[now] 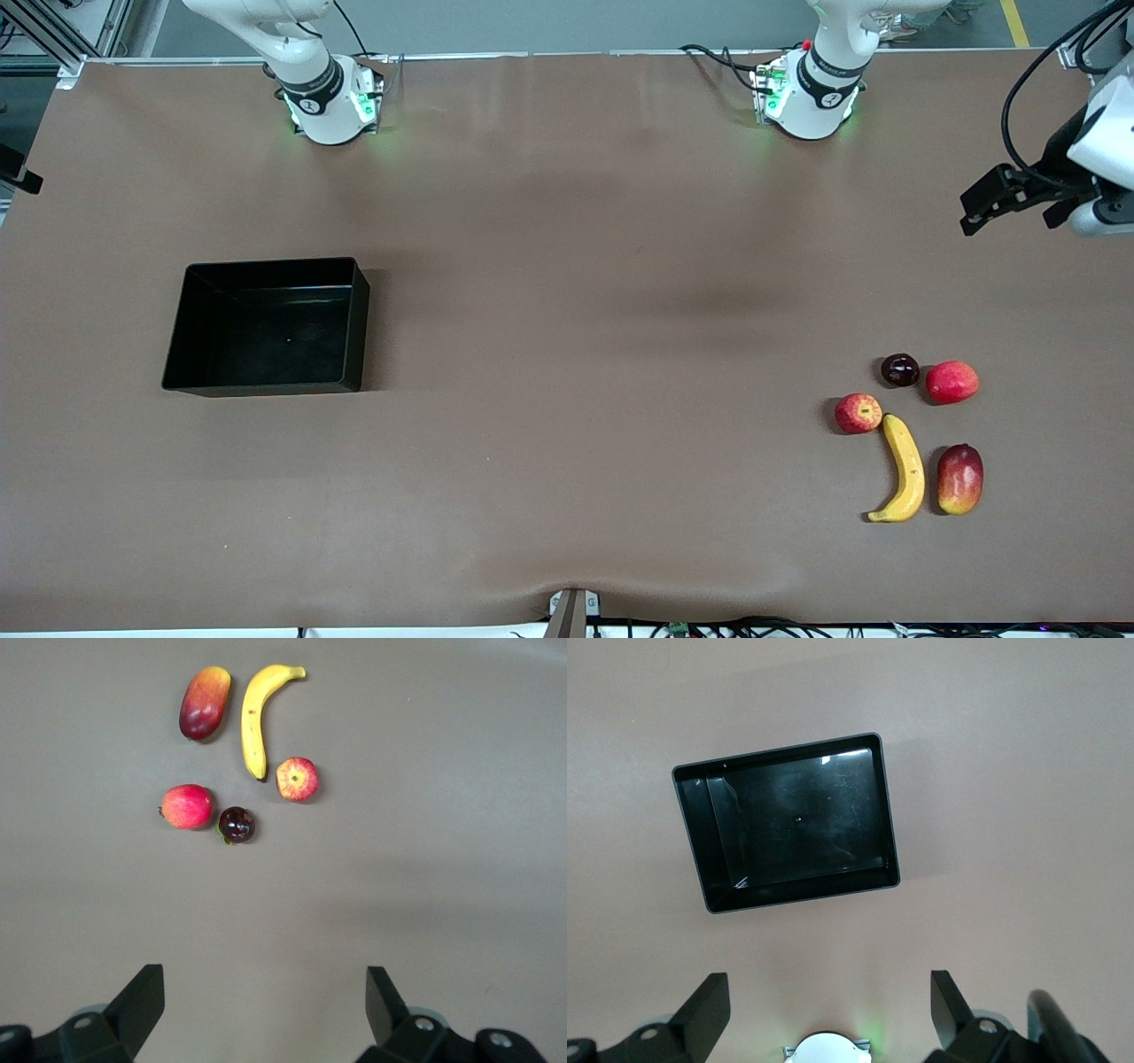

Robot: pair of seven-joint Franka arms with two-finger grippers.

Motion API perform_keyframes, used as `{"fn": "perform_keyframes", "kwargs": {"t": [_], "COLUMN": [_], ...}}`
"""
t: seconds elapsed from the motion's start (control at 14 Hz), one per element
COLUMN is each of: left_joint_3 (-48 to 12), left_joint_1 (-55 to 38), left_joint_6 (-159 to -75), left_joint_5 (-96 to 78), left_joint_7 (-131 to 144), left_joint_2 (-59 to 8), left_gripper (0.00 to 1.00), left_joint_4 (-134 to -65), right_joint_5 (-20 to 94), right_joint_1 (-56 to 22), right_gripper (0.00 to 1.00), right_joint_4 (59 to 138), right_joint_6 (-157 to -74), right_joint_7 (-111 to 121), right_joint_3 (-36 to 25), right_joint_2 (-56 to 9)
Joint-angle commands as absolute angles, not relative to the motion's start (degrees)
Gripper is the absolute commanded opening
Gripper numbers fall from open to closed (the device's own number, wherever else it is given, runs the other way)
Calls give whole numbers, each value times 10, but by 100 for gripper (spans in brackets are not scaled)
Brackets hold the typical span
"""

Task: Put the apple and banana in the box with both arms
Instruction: 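Lower the left gripper over the red apple beside the banana, then close the left gripper on the red apple while the right gripper approaches the box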

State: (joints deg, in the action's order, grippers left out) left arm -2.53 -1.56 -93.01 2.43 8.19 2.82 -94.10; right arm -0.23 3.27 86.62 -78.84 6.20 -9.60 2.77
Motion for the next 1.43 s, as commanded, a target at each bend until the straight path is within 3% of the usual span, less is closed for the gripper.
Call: {"fn": "perform_keyframes", "kwargs": {"t": [0.0, 0.93, 1.36], "left_joint_3": [-23, -23, -23], "left_joint_1": [-15, 11, 15], "left_joint_6": [-940, -1273, -1320], "left_joint_5": [20, 22, 16], "left_joint_7": [74, 83, 200], "left_joint_2": [-35, -322, -379], "left_gripper": [100, 100, 100], "left_joint_4": [-911, -920, -918], "right_joint_5": [0, 8, 7], "right_joint_1": [43, 44, 71], "right_gripper": [100, 100, 100], "right_joint_4": [856, 851, 855], "right_joint_6": [-781, -785, -784], "right_joint_7": [70, 69, 79], "right_joint_3": [-90, -91, -91], "right_joint_2": [23, 2, -49]}}
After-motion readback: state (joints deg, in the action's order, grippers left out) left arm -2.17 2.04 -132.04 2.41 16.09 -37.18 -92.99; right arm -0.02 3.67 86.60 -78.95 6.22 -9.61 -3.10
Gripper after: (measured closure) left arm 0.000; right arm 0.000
